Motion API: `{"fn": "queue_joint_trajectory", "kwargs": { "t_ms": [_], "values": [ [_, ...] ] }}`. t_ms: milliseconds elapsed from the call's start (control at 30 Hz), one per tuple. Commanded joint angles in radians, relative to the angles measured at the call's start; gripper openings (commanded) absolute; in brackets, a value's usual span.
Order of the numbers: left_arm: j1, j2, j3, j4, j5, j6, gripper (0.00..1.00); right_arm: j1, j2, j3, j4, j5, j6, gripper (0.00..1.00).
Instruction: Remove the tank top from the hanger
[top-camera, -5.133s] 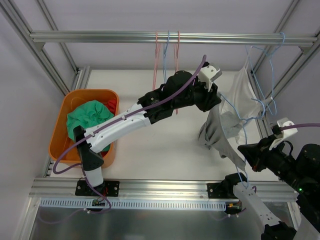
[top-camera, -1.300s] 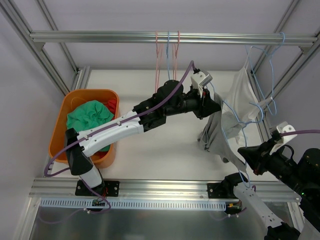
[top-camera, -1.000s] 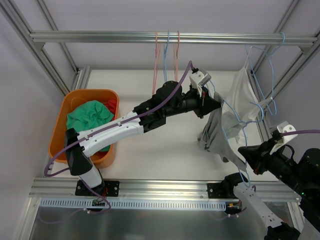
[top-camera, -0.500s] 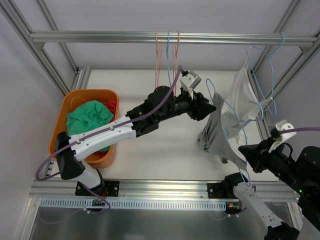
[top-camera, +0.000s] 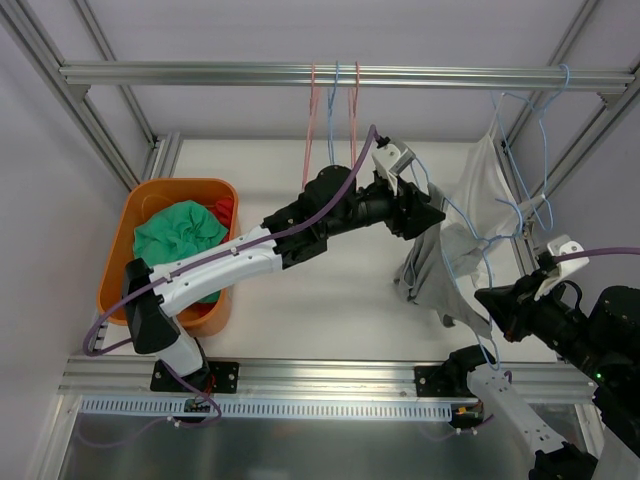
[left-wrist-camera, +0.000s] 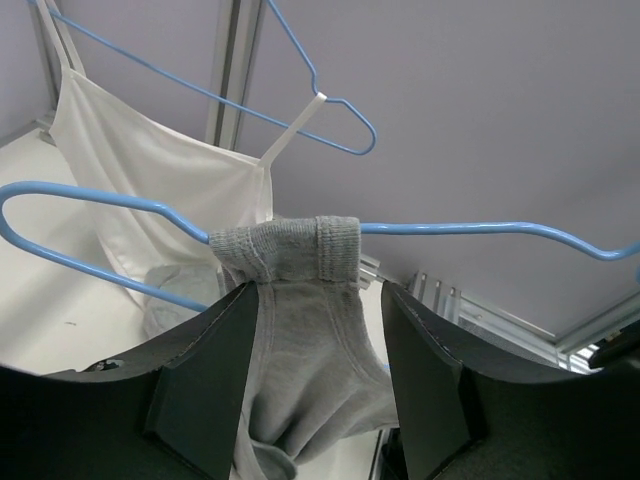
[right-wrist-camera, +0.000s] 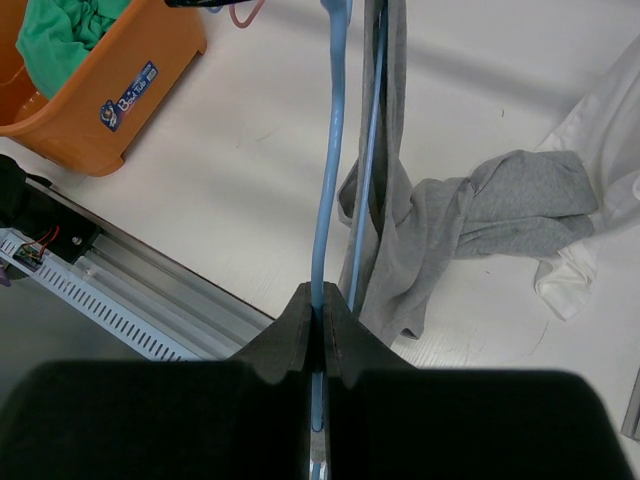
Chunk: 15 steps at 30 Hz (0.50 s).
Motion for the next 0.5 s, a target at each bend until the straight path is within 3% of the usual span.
{"fn": "queue_joint_trajectory", "kwargs": {
  "t_ms": [0, 133, 267, 467],
  "values": [
    [-0.003, 0.017, 0.048, 0.041, -0.007, 0.036, 0.52, 0.007, 0.018, 0.012, 0.075, -0.025, 0.006, 0.0],
    [0.004, 0.034, 0.062, 0.026, -0.053, 0.035, 0.47, 0.006, 0.015, 0.012, 0.073, -0.036, 0.005, 0.0],
    [0.004, 0.035, 0.066, 0.026, -0.061, 0.036, 0.32, 0.007, 0.018, 0.012, 0.073, -0.031, 0.0, 0.0],
    [0.004, 0.004, 0.037, 0.027, -0.063, 0.039, 0.36, 0.007, 0.026, 0.001, 0.075, -0.014, -0.006, 0.0]
  ]
}}
